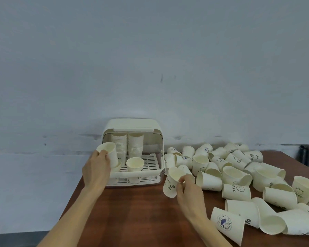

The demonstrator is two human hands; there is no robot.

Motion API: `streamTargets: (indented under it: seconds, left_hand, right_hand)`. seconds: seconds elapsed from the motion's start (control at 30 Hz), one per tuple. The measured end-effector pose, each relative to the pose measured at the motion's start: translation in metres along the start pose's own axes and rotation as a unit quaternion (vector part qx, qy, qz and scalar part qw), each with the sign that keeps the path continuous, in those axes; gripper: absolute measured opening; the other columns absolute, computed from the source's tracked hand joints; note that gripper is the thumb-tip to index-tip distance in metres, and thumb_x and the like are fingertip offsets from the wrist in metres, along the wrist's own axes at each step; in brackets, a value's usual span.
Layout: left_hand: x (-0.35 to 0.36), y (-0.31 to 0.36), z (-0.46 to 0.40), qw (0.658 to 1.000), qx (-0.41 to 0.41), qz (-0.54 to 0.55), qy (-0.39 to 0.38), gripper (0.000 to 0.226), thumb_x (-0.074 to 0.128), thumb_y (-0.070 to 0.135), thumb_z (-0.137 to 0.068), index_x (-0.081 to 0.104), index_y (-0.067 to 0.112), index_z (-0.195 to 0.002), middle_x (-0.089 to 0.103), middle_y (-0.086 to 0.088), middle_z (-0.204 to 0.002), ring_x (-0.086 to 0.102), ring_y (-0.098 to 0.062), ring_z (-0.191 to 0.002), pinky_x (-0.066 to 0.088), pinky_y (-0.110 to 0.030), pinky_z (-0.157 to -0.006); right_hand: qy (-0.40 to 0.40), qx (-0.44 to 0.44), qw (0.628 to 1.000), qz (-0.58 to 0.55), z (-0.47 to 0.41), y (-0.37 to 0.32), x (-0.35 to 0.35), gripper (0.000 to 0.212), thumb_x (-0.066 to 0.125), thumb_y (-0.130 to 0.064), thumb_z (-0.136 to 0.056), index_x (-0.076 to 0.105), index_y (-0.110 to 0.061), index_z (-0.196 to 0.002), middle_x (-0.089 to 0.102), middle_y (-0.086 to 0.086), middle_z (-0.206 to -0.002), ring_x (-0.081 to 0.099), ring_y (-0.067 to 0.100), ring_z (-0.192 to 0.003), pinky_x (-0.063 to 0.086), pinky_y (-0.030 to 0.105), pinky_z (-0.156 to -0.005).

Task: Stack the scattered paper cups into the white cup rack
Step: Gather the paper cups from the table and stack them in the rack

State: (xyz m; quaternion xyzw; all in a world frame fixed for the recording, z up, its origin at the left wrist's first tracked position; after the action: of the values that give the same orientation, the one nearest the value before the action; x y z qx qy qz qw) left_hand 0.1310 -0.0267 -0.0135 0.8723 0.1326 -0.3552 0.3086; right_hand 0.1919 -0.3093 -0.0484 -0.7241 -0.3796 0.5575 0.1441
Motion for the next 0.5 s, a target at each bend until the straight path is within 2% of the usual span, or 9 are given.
streamTargets:
  seconds: [0.17,0.37,0.5]
  left_hand:
    - [0.019,-0.014,0.006,0.997,0.035,-0.051,-0.050,0.018,0.051,0.016,-0.094,0.067,0.008,-0.098,0.059,-0.011,-0.091,0.058,-0.032,-0.077,0.041,-0.036,-0.056]
    - [0.030,-0.011,0.004,0.986,0.084,-0.091,-0.113,0.018,0.048,0.015,-0.092,0.065,0.016,-0.101,0.057,-0.004,-0.096,0.057,-0.025,-0.083,0.046,-0.036,-0.059]
    - [0.032,-0.007,0.005,0.984,0.092,-0.085,-0.125,0.020,0.048,0.013,-0.092,0.063,0.016,-0.105,0.057,-0.003,-0.100,0.059,-0.026,-0.088,0.046,-0.035,-0.061]
  right_hand:
    - [-0.013,-0.006,1.000,0.003,0.002,0.000,0.007,0.009,0.046,-0.025,-0.095,0.043,-0.028,-0.088,0.065,-0.005,-0.080,0.060,0.020,-0.077,0.047,0.039,-0.068]
    - [-0.020,-0.023,1.000,0.006,0.000,-0.002,0.013,0.006,0.045,-0.026,-0.096,0.046,-0.028,-0.090,0.065,-0.008,-0.078,0.060,0.018,-0.074,0.049,0.038,-0.066]
    - [-0.021,-0.062,0.997,-0.034,-0.009,-0.023,0.014,0.007,0.047,-0.023,-0.096,0.049,-0.028,-0.091,0.061,-0.010,-0.071,0.053,0.006,-0.063,0.041,0.022,-0.056]
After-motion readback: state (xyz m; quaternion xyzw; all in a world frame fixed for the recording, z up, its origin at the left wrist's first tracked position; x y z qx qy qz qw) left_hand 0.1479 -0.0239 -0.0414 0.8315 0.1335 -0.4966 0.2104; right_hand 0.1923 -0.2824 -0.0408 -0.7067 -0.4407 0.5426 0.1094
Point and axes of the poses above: each hand's wrist, its own z-axis away from the middle knuckle, its own x-axis out of the palm, y = z × x, the point moved 1 cm from there along -z, towards the middle knuckle
